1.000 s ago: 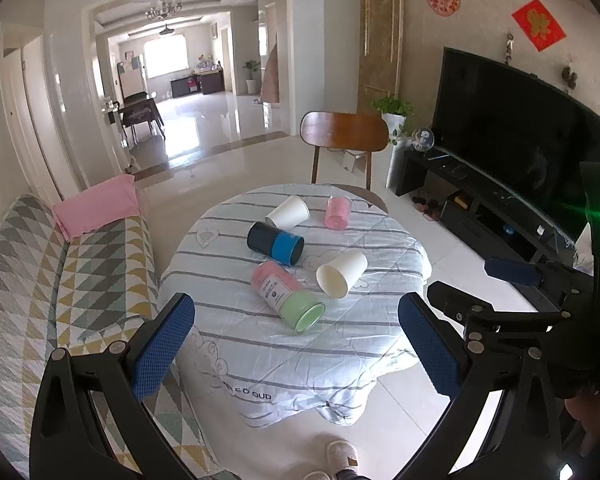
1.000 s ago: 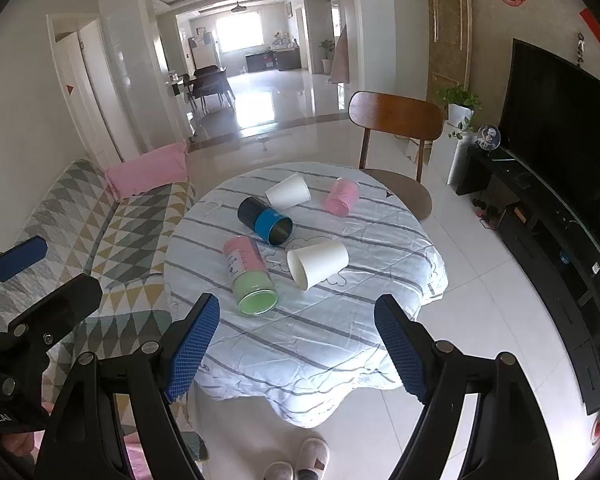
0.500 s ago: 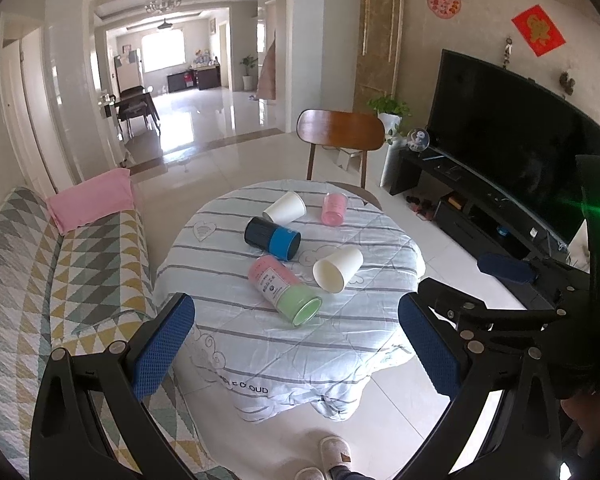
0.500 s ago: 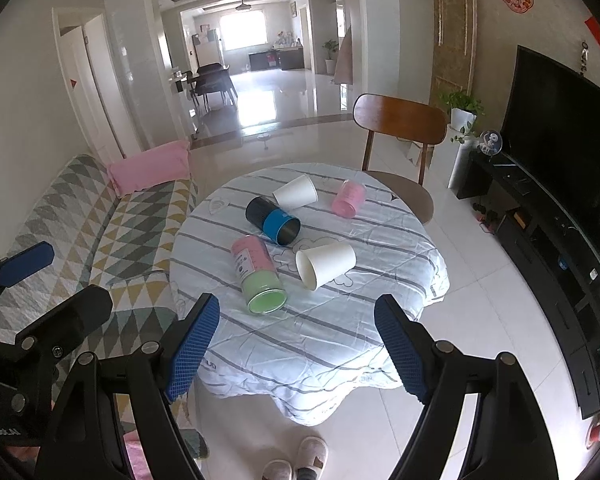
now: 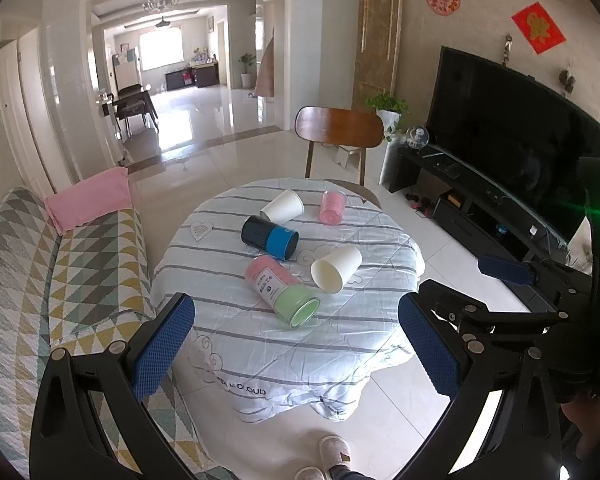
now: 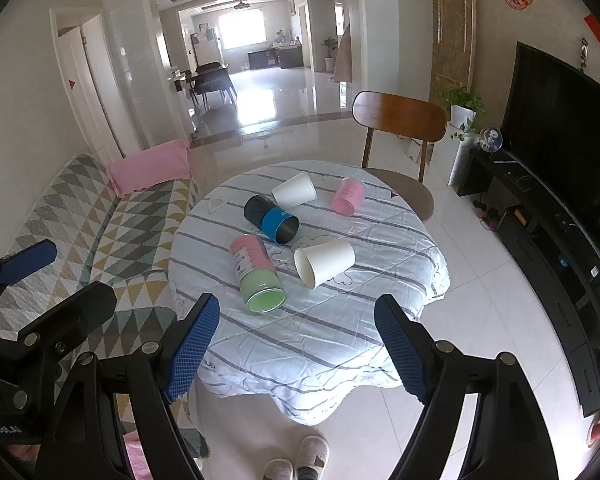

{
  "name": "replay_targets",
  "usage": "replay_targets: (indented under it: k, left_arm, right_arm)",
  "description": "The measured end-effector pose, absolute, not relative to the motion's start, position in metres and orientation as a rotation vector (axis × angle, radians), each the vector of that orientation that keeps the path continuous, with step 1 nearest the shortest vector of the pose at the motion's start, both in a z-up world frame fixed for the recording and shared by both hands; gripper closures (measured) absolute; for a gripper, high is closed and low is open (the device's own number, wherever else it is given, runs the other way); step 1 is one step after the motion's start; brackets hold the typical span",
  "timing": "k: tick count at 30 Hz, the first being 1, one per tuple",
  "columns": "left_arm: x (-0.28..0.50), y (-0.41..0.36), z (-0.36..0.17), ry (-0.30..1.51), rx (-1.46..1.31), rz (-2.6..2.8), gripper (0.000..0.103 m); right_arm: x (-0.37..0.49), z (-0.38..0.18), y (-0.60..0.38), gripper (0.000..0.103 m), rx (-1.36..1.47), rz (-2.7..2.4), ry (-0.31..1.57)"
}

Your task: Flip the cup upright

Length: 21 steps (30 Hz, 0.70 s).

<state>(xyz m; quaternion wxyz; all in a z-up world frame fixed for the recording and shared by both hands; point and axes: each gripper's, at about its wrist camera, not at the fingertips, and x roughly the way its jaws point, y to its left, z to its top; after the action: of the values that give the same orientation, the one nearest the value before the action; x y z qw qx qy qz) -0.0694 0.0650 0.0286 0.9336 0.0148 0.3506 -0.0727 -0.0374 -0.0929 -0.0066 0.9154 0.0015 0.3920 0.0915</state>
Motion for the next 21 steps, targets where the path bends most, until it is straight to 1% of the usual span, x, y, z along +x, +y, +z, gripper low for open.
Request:
replay_targets:
  k: [21]
  left_arm:
    - [-0.042, 0.068, 0.02, 0.779, 0.003, -0.124, 0.0]
  right_arm:
    - [-0.026, -0.013, -0.107, 0.022, 0.02, 0.185, 0.845]
